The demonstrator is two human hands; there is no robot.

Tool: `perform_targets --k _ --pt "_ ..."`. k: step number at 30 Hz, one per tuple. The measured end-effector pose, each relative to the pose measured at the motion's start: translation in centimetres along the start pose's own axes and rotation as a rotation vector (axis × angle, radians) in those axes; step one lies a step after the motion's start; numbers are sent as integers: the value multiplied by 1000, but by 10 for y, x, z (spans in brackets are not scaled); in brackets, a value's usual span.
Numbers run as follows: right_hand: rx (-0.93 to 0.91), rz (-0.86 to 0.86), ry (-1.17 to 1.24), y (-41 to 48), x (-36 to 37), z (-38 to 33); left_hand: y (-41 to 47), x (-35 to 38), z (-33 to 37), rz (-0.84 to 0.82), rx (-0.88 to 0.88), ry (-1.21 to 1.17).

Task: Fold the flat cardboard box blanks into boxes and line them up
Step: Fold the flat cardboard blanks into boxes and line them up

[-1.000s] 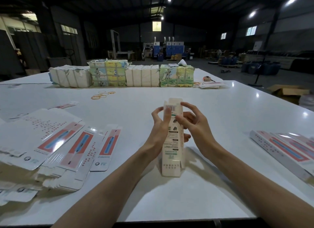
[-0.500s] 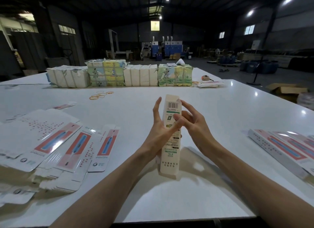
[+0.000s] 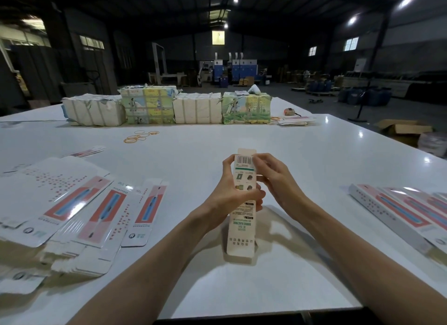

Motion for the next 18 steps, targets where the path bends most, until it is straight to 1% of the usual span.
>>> perform_targets --k 2,5,7,11,15,18 --pt "2 74 70 2 -6 -2 0 1 2 -25 7 55" --pt "-7 139 50 2 -15 -5 -2 4 5 -82 15 79" --pt "-38 139 21 0 -16 -7 -3 5 7 -104 16 88" --pt "-111 145 -51 -4 -16 -13 -4 5 8 -98 -6 98" --pt "-114 123 -62 -4 -19 -15 -4 3 8 -109 -22 74" --pt "-111 102 -23 -4 -22 -15 -4 1 7 -126 -29 78"
Point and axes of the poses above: each hand's wrist, its own y-axis towards the middle knuckle, its own x-axis out of the palm, z = x × y, the point moved 4 cm from there along y, towards the middle knuckle, and after that the axes turned 14 degrees about x, right-handed, at the moved point
